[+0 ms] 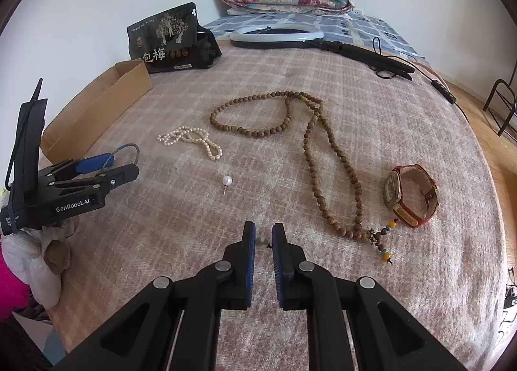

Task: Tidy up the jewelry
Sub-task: 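Lift the blue bangle with the left tool while the right tool grasps a loose pearl, then carry the bangle and pearl over the cardboard tray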

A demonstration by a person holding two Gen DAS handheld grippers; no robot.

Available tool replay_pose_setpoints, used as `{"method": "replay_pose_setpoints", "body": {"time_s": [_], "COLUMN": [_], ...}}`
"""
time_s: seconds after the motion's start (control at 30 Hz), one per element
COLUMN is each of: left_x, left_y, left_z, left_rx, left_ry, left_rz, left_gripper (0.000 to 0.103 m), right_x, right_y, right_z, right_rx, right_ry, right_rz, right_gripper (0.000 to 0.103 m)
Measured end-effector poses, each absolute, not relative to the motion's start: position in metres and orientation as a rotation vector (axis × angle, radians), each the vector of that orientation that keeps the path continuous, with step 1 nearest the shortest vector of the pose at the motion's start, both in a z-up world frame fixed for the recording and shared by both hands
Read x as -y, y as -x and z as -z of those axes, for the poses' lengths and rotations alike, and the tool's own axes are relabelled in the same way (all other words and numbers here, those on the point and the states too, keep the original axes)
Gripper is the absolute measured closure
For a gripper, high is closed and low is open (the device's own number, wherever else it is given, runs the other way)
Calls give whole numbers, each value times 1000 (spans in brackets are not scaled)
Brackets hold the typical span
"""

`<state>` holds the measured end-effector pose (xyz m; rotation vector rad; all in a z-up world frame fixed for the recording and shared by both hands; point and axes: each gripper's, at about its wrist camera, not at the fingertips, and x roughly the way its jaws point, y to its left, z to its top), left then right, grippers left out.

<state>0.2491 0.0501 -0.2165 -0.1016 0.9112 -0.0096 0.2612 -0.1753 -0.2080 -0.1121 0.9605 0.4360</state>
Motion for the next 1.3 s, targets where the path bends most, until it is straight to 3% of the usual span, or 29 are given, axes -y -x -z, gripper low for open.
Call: {"method": "replay_pose_setpoints", "body": {"time_s": [0.67, 1.3], "left_x": [-77, -176], "left_y": [-209, -184], "left_z": [152, 93], "left_rx": [-816, -746], "left_ry": [132, 157], "left_rz": [21, -93], "left_gripper": [31, 31], "right_x": [148, 41], "right_y": [-238, -238], "right_z": [147, 98], "right_rx": [-853, -752], "right_ry": [116, 172], "right_rz": [-467, -628], "right_gripper": [95, 95]}}
